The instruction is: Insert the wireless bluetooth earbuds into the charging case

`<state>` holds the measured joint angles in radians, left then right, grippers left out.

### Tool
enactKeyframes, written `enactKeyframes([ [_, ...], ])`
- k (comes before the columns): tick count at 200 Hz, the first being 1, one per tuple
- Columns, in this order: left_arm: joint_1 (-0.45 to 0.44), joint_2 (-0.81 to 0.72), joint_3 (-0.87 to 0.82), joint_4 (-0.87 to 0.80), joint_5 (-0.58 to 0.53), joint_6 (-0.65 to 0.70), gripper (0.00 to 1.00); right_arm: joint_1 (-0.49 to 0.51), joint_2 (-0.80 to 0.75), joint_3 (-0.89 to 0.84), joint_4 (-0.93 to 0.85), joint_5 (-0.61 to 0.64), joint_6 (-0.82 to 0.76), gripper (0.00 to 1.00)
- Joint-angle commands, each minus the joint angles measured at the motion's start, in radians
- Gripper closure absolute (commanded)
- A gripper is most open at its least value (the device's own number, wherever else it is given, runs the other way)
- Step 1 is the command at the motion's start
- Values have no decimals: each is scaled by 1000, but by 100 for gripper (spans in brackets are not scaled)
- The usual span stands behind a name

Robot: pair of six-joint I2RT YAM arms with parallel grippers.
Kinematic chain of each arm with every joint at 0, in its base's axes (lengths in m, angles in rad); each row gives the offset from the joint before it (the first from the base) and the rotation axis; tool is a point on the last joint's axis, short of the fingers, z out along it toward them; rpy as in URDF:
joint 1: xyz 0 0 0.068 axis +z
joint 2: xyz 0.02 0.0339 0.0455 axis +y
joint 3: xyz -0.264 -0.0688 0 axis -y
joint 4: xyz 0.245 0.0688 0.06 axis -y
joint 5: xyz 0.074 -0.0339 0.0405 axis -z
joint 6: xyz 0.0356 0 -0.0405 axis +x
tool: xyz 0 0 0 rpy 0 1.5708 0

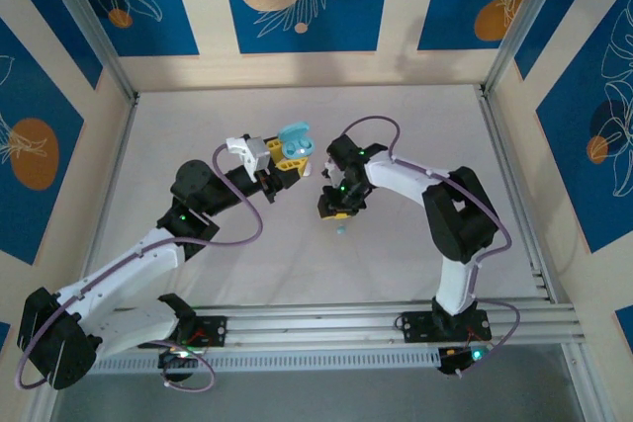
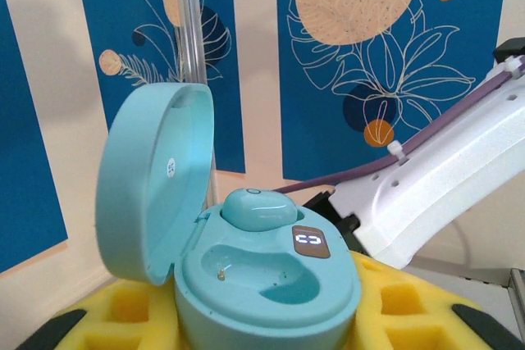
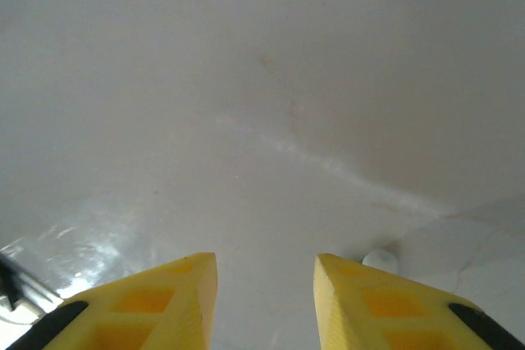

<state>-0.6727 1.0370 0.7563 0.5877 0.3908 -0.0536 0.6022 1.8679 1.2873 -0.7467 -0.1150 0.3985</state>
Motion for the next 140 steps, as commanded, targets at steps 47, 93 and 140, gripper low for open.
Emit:
enactKeyframes([
  [47,-8,-11,-2,26,-15,6,66,25,80,27,-32,87,-38,63],
  [93,-7,-8,-1,26,-15,5,65,24,59,3,-57,98,-48,64],
  [140,-7,-15,-6,23,-21,0,65,15,2,-47,-65,107,-43,65],
])
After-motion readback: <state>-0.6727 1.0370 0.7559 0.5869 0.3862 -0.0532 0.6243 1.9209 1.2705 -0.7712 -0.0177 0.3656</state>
